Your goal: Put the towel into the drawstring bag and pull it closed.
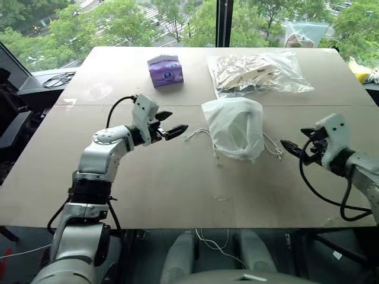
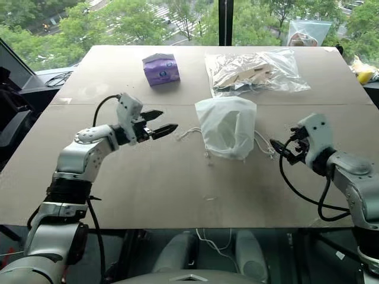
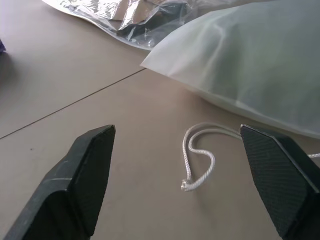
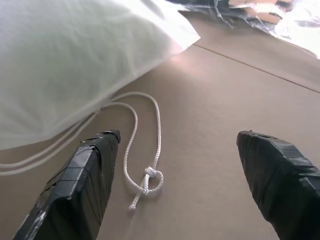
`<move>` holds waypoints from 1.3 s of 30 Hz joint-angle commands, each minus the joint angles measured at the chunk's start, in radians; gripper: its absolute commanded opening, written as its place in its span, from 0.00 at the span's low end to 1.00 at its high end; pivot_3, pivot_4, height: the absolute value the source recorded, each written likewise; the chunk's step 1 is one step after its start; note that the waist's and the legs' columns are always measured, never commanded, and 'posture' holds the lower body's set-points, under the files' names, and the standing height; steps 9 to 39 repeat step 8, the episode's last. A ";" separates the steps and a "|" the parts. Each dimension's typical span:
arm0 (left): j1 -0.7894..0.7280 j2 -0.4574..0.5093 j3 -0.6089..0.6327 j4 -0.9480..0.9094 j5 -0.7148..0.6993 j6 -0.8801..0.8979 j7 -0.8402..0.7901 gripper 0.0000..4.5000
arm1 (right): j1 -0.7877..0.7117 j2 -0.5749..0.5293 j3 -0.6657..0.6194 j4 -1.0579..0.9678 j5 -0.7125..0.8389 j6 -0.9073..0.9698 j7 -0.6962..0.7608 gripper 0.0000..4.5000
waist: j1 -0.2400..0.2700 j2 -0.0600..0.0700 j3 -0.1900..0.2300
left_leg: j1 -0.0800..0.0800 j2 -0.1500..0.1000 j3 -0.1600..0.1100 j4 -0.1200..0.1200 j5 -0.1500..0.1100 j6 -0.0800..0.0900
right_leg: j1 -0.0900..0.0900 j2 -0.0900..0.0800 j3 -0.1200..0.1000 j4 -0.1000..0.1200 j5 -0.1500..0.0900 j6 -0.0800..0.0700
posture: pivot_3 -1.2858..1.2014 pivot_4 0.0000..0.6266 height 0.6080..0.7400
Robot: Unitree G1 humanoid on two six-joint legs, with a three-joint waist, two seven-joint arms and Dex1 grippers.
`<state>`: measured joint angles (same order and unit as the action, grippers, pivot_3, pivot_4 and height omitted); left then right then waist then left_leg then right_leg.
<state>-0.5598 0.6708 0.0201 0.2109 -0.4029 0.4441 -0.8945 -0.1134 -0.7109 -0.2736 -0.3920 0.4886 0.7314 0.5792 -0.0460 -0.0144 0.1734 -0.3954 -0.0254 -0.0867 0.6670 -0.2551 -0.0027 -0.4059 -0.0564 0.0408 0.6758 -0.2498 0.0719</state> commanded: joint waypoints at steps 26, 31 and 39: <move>0.322 0.241 0.075 -0.086 0.001 -0.116 -0.290 0.98 | 0.404 -0.064 -0.342 0.040 0.091 -0.198 0.323 0.85 | 0.015 0.001 0.000 | -0.001 0.005 0.002 -0.001 0.000 0.001 | 0.000 0.000 0.001 -0.005 0.001 -0.001 | 0.52 0.24 1.00; 0.322 0.241 0.075 -0.086 0.001 -0.116 -0.290 0.98 | 0.404 -0.064 -0.342 0.040 0.091 -0.198 0.323 0.85 | 0.015 0.001 0.000 | -0.001 0.005 0.002 -0.001 0.000 0.001 | 0.000 0.000 0.001 -0.005 0.001 -0.001 | 0.52 0.24 1.00; 0.322 0.241 0.075 -0.086 0.001 -0.116 -0.290 0.98 | 0.404 -0.064 -0.342 0.040 0.091 -0.198 0.323 0.85 | 0.015 0.001 0.000 | -0.001 0.005 0.002 -0.001 0.000 0.001 | 0.000 0.000 0.001 -0.005 0.001 -0.001 | 0.52 0.24 1.00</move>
